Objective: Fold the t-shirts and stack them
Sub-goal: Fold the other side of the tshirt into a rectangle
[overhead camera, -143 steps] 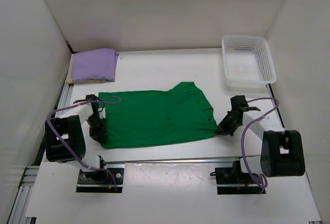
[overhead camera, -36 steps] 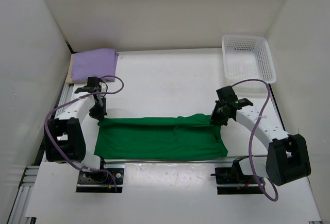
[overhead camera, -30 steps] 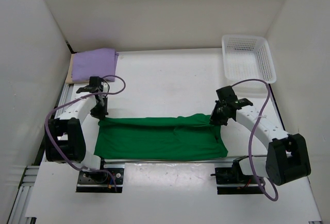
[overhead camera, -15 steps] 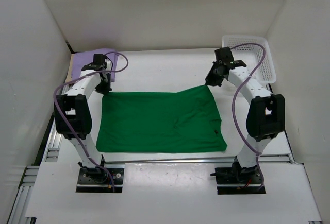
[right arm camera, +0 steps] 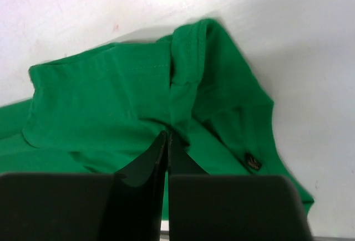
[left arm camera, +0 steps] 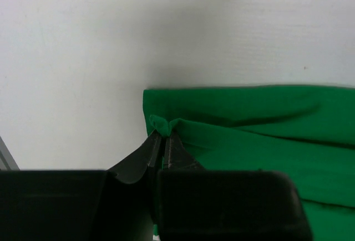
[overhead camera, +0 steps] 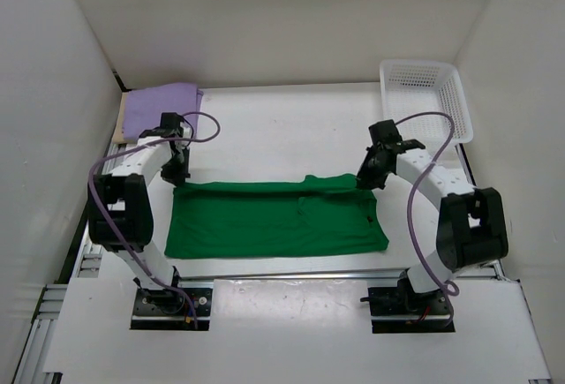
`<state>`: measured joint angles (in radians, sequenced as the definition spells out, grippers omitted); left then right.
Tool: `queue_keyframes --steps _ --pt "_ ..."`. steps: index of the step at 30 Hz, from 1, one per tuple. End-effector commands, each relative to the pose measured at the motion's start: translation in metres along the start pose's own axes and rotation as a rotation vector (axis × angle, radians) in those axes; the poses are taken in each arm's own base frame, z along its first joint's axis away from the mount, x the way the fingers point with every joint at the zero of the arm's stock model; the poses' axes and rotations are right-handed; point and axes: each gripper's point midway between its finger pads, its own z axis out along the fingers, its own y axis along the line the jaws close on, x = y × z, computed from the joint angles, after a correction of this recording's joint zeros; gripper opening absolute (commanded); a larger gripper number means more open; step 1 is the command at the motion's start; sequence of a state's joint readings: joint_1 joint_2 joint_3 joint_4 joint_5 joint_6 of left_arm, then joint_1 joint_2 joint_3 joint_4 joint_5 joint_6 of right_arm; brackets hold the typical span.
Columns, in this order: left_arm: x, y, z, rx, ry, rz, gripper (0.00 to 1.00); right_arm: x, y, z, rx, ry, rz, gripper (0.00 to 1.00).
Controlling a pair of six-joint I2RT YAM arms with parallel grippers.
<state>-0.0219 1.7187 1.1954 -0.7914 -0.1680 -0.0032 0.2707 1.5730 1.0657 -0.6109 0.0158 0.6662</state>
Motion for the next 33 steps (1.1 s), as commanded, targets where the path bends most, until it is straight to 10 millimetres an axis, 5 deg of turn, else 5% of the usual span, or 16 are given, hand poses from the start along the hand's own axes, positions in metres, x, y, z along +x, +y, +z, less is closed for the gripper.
queue_keyframes --steps 1,6,12,15,20,22,27,30,33 --pt "-0.006 0.007 -0.03 -0.01 -0.103 -0.015 0.1 -0.004 0.0 -0.015 -0.037 -0.073 -0.003 0.0" --pt "0.018 0.003 -0.023 -0.007 -0.058 0.002 0.12 0.018 -0.01 -0.004 -0.041 -0.022 0.016 0.0" --pt "0.032 -0.004 -0.017 0.016 -0.021 0.017 0.29 0.036 -0.009 0.01 -0.031 0.028 0.027 0.0" --pt "0.05 -0.001 -0.024 0.006 0.02 0.024 0.41 0.039 -0.013 0.014 -0.012 0.036 0.028 0.0" --pt "0.081 0.023 -0.048 -0.003 0.15 -0.041 0.43 0.044 -0.014 0.019 0.0 0.055 0.019 0.0" --pt "0.088 0.015 -0.06 0.066 0.216 -0.047 0.43 0.045 -0.015 0.021 0.006 0.062 0.02 0.0" --pt "0.039 -0.016 -0.071 0.152 0.104 0.017 0.43 0.044 -0.016 0.021 0.013 0.056 0.019 0.0" --pt "0.008 -0.032 -0.052 0.124 0.02 0.073 0.43 0.046 -0.02 0.023 0.026 0.057 0.02 0.0" --pt "0.004 -0.039 -0.026 0.053 0.052 0.131 0.4 0.049 -0.024 0.024 0.041 0.058 0.02 0.0"
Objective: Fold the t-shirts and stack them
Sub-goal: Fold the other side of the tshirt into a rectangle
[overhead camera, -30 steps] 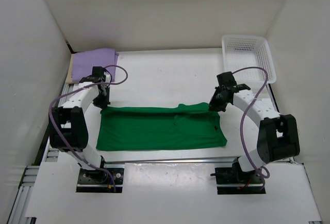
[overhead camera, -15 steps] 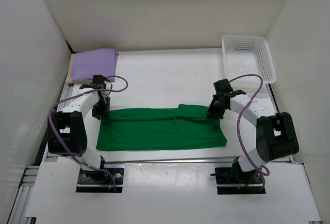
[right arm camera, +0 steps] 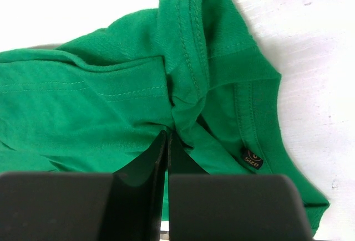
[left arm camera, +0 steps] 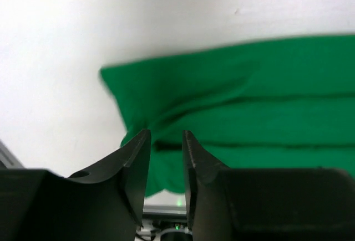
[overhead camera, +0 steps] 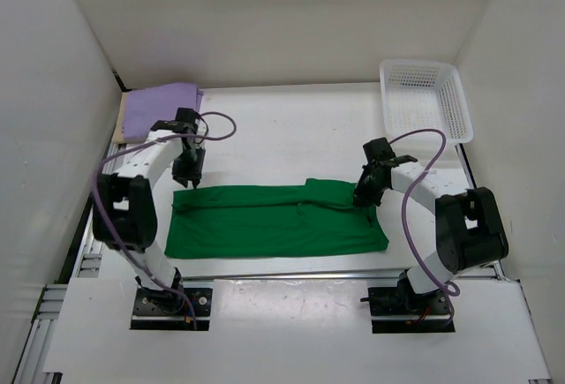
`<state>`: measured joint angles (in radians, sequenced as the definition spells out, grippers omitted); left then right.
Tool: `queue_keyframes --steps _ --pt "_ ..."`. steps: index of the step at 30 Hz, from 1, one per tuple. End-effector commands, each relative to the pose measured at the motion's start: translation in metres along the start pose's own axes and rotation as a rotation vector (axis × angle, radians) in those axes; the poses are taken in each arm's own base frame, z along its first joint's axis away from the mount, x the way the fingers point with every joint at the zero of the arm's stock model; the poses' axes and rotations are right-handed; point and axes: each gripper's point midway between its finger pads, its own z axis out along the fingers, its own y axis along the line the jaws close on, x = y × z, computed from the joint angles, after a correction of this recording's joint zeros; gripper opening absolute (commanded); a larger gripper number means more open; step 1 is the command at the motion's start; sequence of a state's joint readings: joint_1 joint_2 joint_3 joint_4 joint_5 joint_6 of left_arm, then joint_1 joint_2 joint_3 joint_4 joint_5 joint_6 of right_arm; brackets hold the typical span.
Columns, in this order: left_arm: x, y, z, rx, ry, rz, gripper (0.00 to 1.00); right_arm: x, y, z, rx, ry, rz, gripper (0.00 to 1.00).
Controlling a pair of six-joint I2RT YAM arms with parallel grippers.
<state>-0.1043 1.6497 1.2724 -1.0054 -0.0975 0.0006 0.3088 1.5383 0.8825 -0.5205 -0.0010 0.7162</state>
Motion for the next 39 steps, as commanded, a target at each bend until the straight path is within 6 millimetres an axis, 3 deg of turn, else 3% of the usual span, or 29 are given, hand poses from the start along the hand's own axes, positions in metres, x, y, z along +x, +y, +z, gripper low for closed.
queue_keyframes --steps 1,5,7,12,18,20,21,24,25,26,28,29,31,32,34,36,38,39 --pt "-0.011 -0.006 0.027 -0.059 0.02 0.05 0.38 0.001 -0.006 0.003 0.026 -0.008 0.003 0.0" --pt "0.029 0.007 0.055 -0.174 0.147 0.096 0.28 0.0 -0.007 0.003 0.033 -0.014 0.003 0.0" --pt "0.046 0.01 0.056 -0.185 0.166 0.1 0.28 0.0 -0.007 0.003 0.033 -0.014 0.003 0.0" --pt "0.063 0.01 0.053 -0.188 0.159 0.109 0.3 0.0 -0.008 0.007 0.041 -0.005 -0.006 0.0" --pt "0.054 0.01 0.048 -0.218 0.101 0.119 0.45 0.0 -0.01 0.009 0.054 -0.004 -0.005 0.0" --pt "0.034 0.009 0.037 -0.227 0.029 0.114 0.48 0.007 -0.011 0.01 0.052 0.013 -0.023 0.0" --pt "0.025 0.009 0.031 -0.225 -0.002 0.106 0.55 0.007 -0.008 0.01 0.033 0.017 -0.035 0.0" --pt "-0.026 -0.017 -0.012 -0.146 -0.196 0.112 0.68 0.013 -0.004 0.012 0.027 0.023 -0.074 0.0" --pt "-0.038 -0.041 -0.029 -0.064 -0.258 0.144 0.71 0.015 -0.006 0.015 0.035 0.032 -0.073 0.0" --pt "-0.056 -0.056 -0.05 -0.017 -0.322 0.159 0.75 0.016 -0.004 0.015 0.028 0.038 -0.073 0.08" --pt "-0.066 -0.09 -0.07 0.075 -0.365 0.219 0.81 0.021 -0.007 0.016 0.035 0.061 -0.082 0.24" --pt "-0.077 -0.118 -0.083 0.124 -0.388 0.272 0.81 0.018 -0.005 0.011 0.027 0.052 -0.095 0.35" --pt "-0.063 -0.151 -0.072 0.209 -0.27 0.347 0.81 0.011 -0.005 0.001 0.027 0.007 -0.098 0.37" --pt "-0.065 -0.173 -0.079 0.252 -0.265 0.387 0.79 0.014 -0.01 -0.002 0.039 0.005 -0.107 0.39" --pt "-0.049 -0.194 -0.07 0.302 -0.184 0.436 0.77 0.014 -0.012 -0.011 0.023 -0.028 -0.108 0.39" --pt "-0.031 -0.213 -0.049 0.302 -0.118 0.493 0.76 0.016 -0.013 -0.017 0.015 -0.038 -0.108 0.36" --pt "-0.025 -0.221 -0.032 0.273 -0.13 0.522 0.76 0.019 -0.016 -0.02 0.008 -0.03 -0.1 0.35" --pt "-0.01 -0.227 -0.021 0.261 -0.107 0.557 0.76 0.019 -0.015 -0.02 0.008 -0.03 -0.091 0.37"
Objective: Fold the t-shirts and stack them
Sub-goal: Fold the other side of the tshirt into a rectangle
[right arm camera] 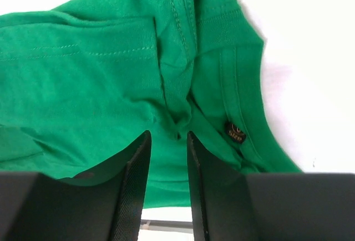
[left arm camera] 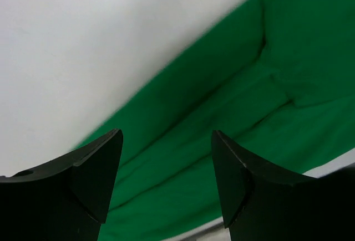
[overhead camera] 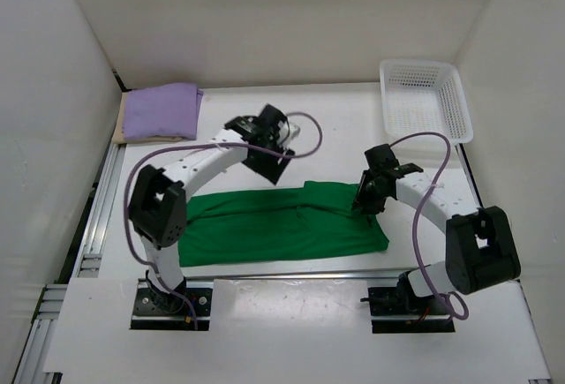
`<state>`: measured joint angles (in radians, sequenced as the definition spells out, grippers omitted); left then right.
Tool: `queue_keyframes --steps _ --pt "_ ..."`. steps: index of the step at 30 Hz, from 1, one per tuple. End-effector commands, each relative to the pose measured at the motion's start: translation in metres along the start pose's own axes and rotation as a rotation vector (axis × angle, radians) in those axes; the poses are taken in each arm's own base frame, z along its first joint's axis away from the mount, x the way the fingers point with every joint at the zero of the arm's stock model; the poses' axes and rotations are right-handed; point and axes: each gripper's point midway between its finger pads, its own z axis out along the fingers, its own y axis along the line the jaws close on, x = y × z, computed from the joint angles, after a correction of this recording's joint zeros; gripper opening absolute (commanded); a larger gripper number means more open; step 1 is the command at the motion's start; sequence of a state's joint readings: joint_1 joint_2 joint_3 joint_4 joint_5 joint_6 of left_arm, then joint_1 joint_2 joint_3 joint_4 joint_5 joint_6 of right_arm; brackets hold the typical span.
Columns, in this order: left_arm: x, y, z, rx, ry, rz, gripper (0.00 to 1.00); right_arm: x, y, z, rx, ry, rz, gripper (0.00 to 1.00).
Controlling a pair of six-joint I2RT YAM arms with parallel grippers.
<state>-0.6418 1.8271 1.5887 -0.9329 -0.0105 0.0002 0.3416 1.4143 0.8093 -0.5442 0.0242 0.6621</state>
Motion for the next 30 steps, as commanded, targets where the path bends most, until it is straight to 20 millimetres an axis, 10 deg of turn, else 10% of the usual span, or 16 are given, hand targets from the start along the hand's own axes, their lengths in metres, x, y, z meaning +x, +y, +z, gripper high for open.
queue_keyframes --steps 1,12,20,23,30 --pt "0.045 -0.024 0.023 0.027 0.132 0.057 0.76 0.006 -0.005 -0.005 0.011 0.014 0.007 0.39" --pt "0.073 -0.017 0.001 -0.081 0.096 0.11 0.74 0.019 -0.003 0.017 0.023 0.116 0.042 0.5" --pt "0.146 0.067 -0.026 -0.264 0.169 -0.073 0.76 0.004 0.002 0.019 0.034 0.08 0.049 0.24" --pt "0.199 0.096 -0.029 -0.371 0.249 -0.139 0.76 -0.001 0.0 0.013 0.044 0.057 0.038 0.24" --pt "0.225 0.136 -0.046 -0.498 0.228 -0.286 0.79 -0.002 -0.011 0.006 0.116 0.067 0.008 0.31"
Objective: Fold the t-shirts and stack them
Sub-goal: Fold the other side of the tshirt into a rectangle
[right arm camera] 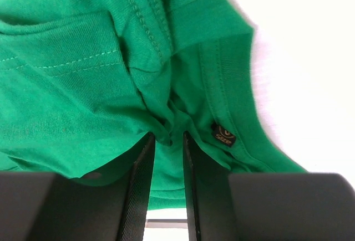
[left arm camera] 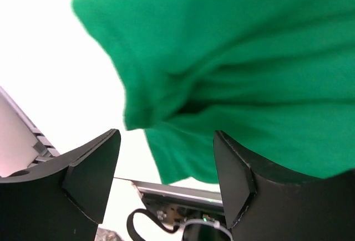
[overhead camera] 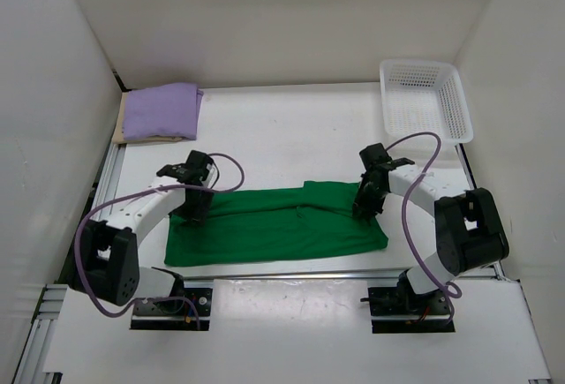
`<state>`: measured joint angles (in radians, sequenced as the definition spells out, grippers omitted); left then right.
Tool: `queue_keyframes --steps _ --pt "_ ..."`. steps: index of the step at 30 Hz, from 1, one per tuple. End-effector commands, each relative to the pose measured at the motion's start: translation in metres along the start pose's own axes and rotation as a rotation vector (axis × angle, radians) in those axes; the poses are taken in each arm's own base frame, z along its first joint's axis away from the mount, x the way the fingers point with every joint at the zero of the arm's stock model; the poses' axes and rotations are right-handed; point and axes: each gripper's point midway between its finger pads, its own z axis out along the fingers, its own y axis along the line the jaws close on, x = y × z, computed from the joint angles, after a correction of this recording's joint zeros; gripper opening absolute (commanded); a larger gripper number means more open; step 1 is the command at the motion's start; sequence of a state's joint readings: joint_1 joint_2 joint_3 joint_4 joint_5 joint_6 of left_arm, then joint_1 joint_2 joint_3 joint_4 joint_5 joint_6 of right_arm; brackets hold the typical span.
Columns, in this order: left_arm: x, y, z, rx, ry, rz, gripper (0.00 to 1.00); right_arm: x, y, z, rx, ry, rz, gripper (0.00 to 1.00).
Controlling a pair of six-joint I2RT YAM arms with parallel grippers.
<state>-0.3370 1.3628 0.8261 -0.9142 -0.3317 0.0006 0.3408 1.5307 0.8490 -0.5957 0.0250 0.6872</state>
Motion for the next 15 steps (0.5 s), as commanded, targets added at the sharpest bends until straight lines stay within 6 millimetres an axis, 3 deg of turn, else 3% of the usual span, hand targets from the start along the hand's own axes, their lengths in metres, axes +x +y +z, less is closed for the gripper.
queue_keyframes --steps 1,6,10,15 --pt "-0.019 0.026 -0.011 -0.071 -0.106 -0.093 0.79 -0.014 -0.006 -0.014 0.048 -0.051 -0.029 0.31" --pt "-0.015 0.04 -0.007 -0.079 -0.089 -0.164 0.8 -0.025 0.0 -0.021 0.031 -0.091 -0.049 0.31" --pt "-0.008 0.048 0.002 -0.08 -0.052 -0.209 0.8 -0.023 0.0 -0.013 0.041 -0.061 -0.069 0.31" --pt "-0.003 0.057 0.008 -0.064 -0.031 -0.272 0.8 -0.024 0.018 -0.011 -0.051 -0.05 -0.072 0.33"
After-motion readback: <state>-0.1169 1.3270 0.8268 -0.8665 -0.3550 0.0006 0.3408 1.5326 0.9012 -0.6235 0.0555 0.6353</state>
